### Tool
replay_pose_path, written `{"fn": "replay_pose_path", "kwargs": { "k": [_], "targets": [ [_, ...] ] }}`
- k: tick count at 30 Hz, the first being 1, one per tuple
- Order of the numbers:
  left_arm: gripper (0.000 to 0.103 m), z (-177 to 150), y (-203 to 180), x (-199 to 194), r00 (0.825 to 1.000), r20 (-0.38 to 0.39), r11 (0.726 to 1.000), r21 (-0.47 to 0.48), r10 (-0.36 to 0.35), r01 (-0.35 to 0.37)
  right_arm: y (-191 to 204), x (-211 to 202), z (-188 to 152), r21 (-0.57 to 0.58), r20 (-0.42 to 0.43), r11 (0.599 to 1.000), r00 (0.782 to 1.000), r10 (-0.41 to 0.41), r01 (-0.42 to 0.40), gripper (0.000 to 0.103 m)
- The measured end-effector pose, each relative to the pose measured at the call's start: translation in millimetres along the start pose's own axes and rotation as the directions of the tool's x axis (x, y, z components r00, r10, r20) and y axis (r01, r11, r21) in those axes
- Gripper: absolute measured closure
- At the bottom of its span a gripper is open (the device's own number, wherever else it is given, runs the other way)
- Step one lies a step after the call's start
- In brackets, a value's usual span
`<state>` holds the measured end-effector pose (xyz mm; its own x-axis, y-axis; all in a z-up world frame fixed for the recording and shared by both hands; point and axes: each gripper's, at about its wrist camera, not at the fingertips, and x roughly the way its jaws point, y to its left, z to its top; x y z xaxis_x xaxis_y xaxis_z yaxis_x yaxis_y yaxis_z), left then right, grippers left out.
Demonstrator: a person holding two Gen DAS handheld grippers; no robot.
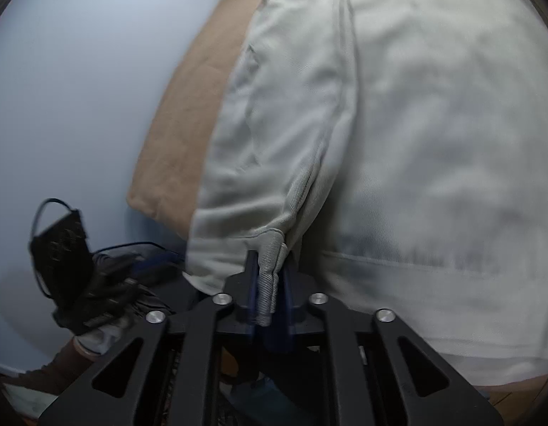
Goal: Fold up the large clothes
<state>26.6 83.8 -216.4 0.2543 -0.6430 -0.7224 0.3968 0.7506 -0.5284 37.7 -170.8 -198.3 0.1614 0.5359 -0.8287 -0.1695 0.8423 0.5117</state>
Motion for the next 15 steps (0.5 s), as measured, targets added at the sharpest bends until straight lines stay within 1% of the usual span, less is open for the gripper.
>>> {"fn": "replay_pose_path", "kwargs": {
  "k": [1, 3, 5, 6, 8, 10, 13, 15],
  "targets": [
    [0.089, -6.1, -9.3, 7.9, 0.999, -0.031, 0.999, 0.028, -0.024, 0.025, 3.9, -5.7, 4.8, -0.006, 0.017, 1.0, 1.0, 0.004, -0.004, 0.095],
    [0.089, -17.9, -23.7, 19.1, 0.995, -0.093, 0.995, 0.084, -0.041, 0.049, 13.1, -17.6, 10.5, -0.028, 0.046, 1.0, 0.999, -0.009, 0.011, 0.095],
    [0.089, -32.5, -40.1, 26.9, 0.991, -0.133, 0.985, 0.167, -0.008, 0.031, 15.8, -17.8, 11.6, -0.036, 0.043, 0.999, 0.999, -0.027, 0.028, 0.095],
    [0.089, -35.6, -42.7, 26.2, 0.991, -0.132, 0.984, 0.176, -0.005, 0.028, 15.2, -14.4, 11.4, -0.033, 0.037, 0.999, 0.999, -0.031, 0.032, 0.095],
    [0.089, -36.3, -41.0, 16.0, 0.994, -0.107, 0.989, 0.142, -0.02, 0.035, 10.0, -8.1, 6.7, -0.016, 0.025, 0.999, 0.999, -0.039, 0.039, 0.095],
    [0.089, -33.2, -35.9, 0.9, 0.997, -0.07, 0.994, 0.108, -0.028, 0.036, -2.1, -7.5, 1.5, 0.016, 0.013, 1.0, 1.0, -0.022, 0.021, 0.095],
    [0.089, -24.1, -30.7, -16.3, 1.0, -0.019, 0.995, 0.099, -0.01, 0.011, -18.3, 3.2, -6.5, 0.065, 0.0, 0.998, 1.0, -0.012, 0.012, 0.095],
    [0.089, -10.7, -28.2, -24.8, 1.0, 0.017, 0.995, 0.1, 0.01, -0.011, -22.8, 12.1, -11.8, 0.058, -0.011, 0.998, 0.999, -0.039, 0.04, 0.095]
  ]
}}
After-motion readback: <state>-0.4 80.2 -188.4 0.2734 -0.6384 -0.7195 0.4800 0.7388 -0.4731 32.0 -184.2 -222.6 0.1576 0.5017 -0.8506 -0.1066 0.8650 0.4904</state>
